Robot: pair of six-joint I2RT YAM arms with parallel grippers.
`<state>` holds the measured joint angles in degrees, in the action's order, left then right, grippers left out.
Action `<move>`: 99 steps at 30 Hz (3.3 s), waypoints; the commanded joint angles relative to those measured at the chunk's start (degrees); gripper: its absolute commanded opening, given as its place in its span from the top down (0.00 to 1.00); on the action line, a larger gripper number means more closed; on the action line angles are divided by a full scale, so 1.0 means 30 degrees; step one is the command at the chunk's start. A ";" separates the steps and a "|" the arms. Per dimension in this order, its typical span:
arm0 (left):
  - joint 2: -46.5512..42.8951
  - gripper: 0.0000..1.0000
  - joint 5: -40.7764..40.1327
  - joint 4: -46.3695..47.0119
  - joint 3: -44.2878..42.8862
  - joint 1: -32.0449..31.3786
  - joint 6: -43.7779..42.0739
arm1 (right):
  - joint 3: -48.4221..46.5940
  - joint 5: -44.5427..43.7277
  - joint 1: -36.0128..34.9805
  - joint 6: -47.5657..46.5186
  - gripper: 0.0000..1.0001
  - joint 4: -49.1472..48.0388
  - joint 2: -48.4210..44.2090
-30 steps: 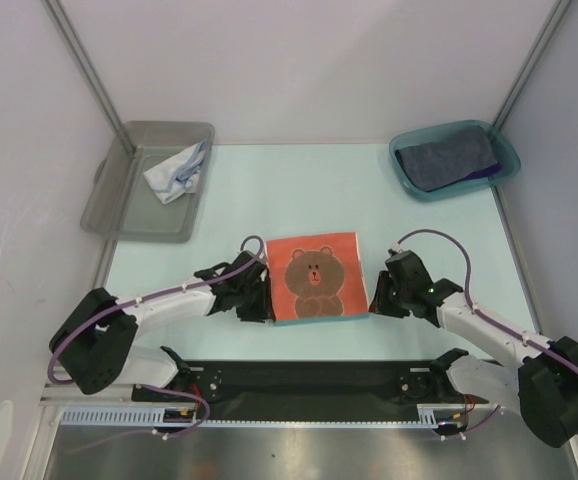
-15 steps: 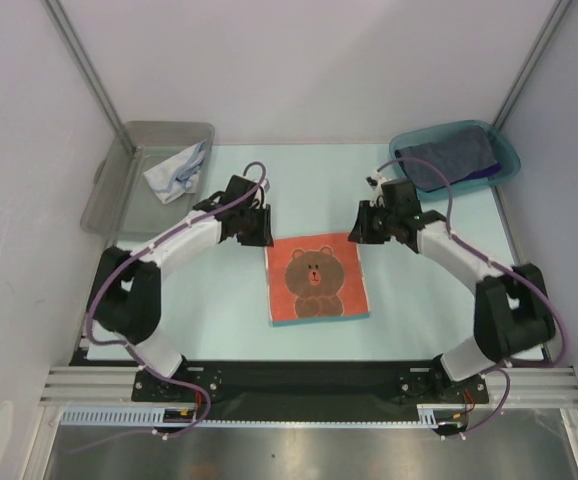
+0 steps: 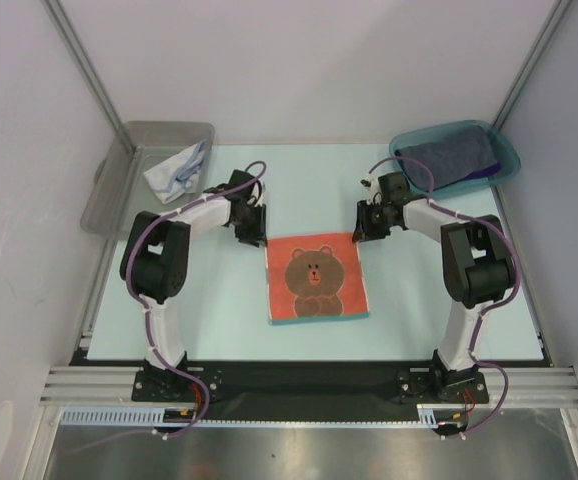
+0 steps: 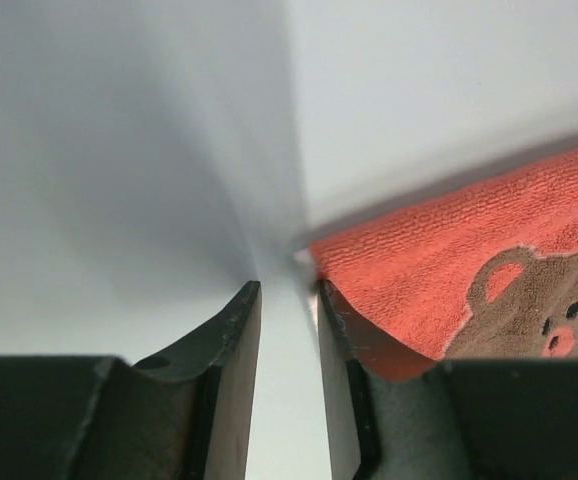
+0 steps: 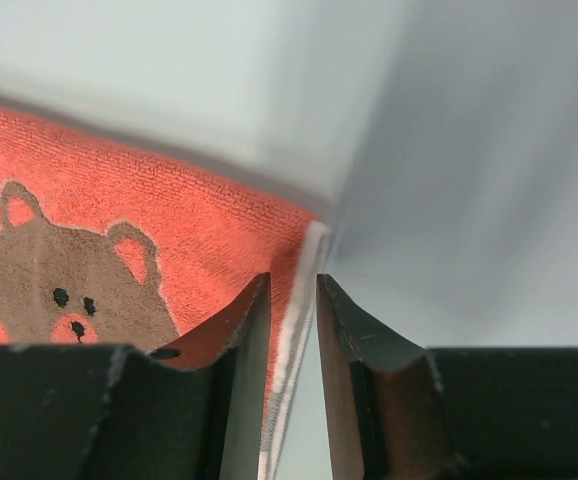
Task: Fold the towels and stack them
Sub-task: Fold the towel
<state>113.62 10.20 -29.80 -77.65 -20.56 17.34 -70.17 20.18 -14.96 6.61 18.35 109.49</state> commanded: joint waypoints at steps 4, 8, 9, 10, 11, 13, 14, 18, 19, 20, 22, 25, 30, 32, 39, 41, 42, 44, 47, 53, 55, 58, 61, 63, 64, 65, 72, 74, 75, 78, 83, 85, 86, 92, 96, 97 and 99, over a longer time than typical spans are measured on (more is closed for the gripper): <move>-0.0638 0.57 0.0907 -0.1401 -0.2940 0.0290 -0.3632 | -0.1891 0.2058 0.0621 -0.3223 0.60 0.1616 -0.0902; -0.0112 0.57 0.2340 -0.1608 -0.3647 0.0290 -0.5721 | -0.3208 0.3754 0.0768 -0.5564 0.50 0.3022 0.0209; 0.0353 0.56 0.3068 -0.1696 -0.3736 0.0319 -0.6390 | -0.3820 0.4021 0.0826 -0.6008 0.48 0.3749 0.0589; 0.0590 0.56 0.3250 -0.1987 -0.3882 0.0319 -0.6918 | -0.4232 0.4198 0.0972 -0.6331 0.45 0.4163 0.1230; 0.0853 0.56 0.3426 -0.2106 -0.4028 0.0319 -0.7185 | -0.4642 0.4402 0.1031 -0.6625 0.43 0.4544 0.1643; 0.1499 0.56 0.3894 -0.2398 -0.4117 0.0319 -0.7799 | -0.5815 0.4579 0.1323 -0.7592 0.41 0.5746 0.2201; 0.1733 0.56 0.4012 -0.2516 -0.4176 0.0319 -0.8006 | -0.6108 0.4928 0.1412 -0.7943 0.41 0.6329 0.2755; 0.2320 0.56 0.4804 -0.2634 -0.4088 0.0319 -0.8564 | -0.7545 0.5926 0.1617 -0.9116 0.41 0.7445 0.4134; 0.2524 0.57 0.4746 -0.2605 -0.4059 0.0319 -0.8593 | -0.7953 0.6102 0.1618 -0.9524 0.41 0.7680 0.4398; 0.2613 0.58 0.4485 -0.2605 -0.4088 0.0319 -0.8594 | -0.8073 0.6249 0.1647 -0.9702 0.41 0.7944 0.4633; 0.2818 0.60 0.4511 -0.2547 -0.4059 0.0319 -0.8739 | -0.8424 0.6600 0.1618 -1.0199 0.44 0.8092 0.5278; 0.2994 0.68 0.4277 -0.2692 -0.4205 0.0319 -0.9002 | -0.8572 0.7303 0.1647 -1.0377 0.52 0.7859 0.5806; 0.3579 1.00 0.4072 -0.2955 -0.4907 0.0319 -0.9326 | -0.8455 0.7598 0.1793 -1.0408 0.80 0.7274 0.5983; 0.3814 1.00 0.4013 -0.3131 -0.5752 0.0377 -0.9501 | -0.8367 0.7830 0.1911 -1.0232 0.92 0.6660 0.5895; 0.4372 1.00 0.3516 -0.3454 -0.9358 0.0729 -0.9531 | -0.8133 0.7600 0.2613 -0.9267 1.00 0.4200 0.4520; 0.4255 1.00 0.3369 -0.3455 -1.0148 0.0729 -0.9677 | -0.7900 0.7422 0.2731 -0.9235 1.00 0.3352 0.3849; 0.4196 1.00 0.3282 -0.3426 -1.0327 0.0729 -0.9736 | -0.7753 0.7364 0.2818 -0.9206 1.00 0.3086 0.3612; 0.3758 1.00 0.2931 -0.3309 -1.0359 0.0729 -0.9765 | -0.7285 0.7131 0.2731 -0.9381 1.00 0.2443 0.2883; 0.3084 1.00 0.2667 -0.3279 -0.9862 0.0729 -0.9853 | -0.6524 0.6428 0.2760 -0.9557 1.00 0.1768 0.2177; 0.0863 1.00 0.1964 -0.2432 -0.7402 0.0729 -0.9883 | -0.3894 0.5372 0.2731 -0.8653 1.00 -0.0015 -0.0252; 0.0273 1.00 0.2108 -0.2342 -0.6584 0.0700 -0.9824 | -0.2835 0.4964 0.2469 -0.8299 1.00 -0.1100 -0.1567; -0.1162 1.00 0.2226 -0.1787 -0.5122 0.0583 -0.9562 | -0.1222 0.3881 0.1883 -0.7480 1.00 -0.1748 -0.2916; -0.2422 1.00 0.2402 -0.1492 -0.3482 0.0466 -0.9268 | 0.0446 0.2448 0.1356 -0.6747 1.00 -0.2188 -0.4206; -0.3385 1.00 0.2431 -0.1171 -0.2570 0.0320 -0.9005 | 0.1557 0.1568 0.1179 -0.6192 1.00 -0.2278 -0.4854; -0.3624 1.00 0.2431 -0.0996 -0.1608 0.0290 -0.8888 | 0.1912 0.1302 0.1004 -0.6072 1.00 -0.2336 -0.5176; -0.3916 1.00 0.2431 -0.0849 -0.1163 0.0232 -0.8771 | 0.2235 0.1009 0.0887 -0.5897 1.00 -0.2337 -0.5904; -0.5820 1.00 0.2695 -0.0848 0.2001 -0.0441 -0.7718 | 0.3586 -0.1859 0.0067 -0.3378 1.00 -0.1110 -0.7229; -0.6581 1.00 0.2666 -0.0585 0.3057 -0.0617 -0.7424 | 0.3935 -0.2360 -0.0575 -0.2880 1.00 -0.0347 -0.7492; -0.6759 1.00 0.2637 -0.0555 0.3292 -0.0677 -0.7364 | 0.4169 -0.2740 -0.0753 -0.2675 1.00 -0.0200 -0.7697; -0.7200 1.00 0.2520 -0.0613 0.4113 -0.0940 -0.7101 | 0.5224 -0.3122 -0.1135 -0.1886 1.00 0.0036 -0.8137; -0.7464 1.00 0.2490 -0.0729 0.5080 -0.1495 -0.6749 | 0.6806 -0.2978 -0.1428 -0.0652 1.00 -0.0256 -0.9425; -0.7756 1.00 0.2314 -0.0643 0.5402 -0.1702 -0.6660 | 0.7363 -0.3154 -0.1720 -0.0505 1.00 -0.0344 -0.9922; -0.7844 0.99 0.2314 -0.0613 0.5491 -0.1761 -0.6573 | 0.7481 -0.3154 -0.1751 -0.0418 1.00 -0.0345 -1.0012; -0.7903 1.00 0.1904 -0.0818 0.6164 -0.2259 -0.6338 | 0.8360 -0.3241 -0.2482 0.0403 1.00 -0.0257 -1.0686; -0.8021 0.99 0.1641 -0.0672 0.6575 -0.2552 -0.6162 | 0.8771 -0.3536 -0.2513 0.0813 1.00 -0.0081 -1.1096; -0.8021 1.00 0.1553 -0.0671 0.6634 -0.2552 -0.6133 | 0.8829 -0.3448 -0.2542 0.0872 1.00 -0.0139 -1.1097; -0.7934 1.00 0.1465 -0.0672 0.6634 -0.2610 -0.6074 | 0.9180 -0.3243 -0.2630 0.1077 1.00 -0.0315 -1.1068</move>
<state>92.18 17.21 -30.98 -58.26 -28.29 -1.43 -43.88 12.71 -22.72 8.47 17.21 77.89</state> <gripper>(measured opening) 0.010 0.012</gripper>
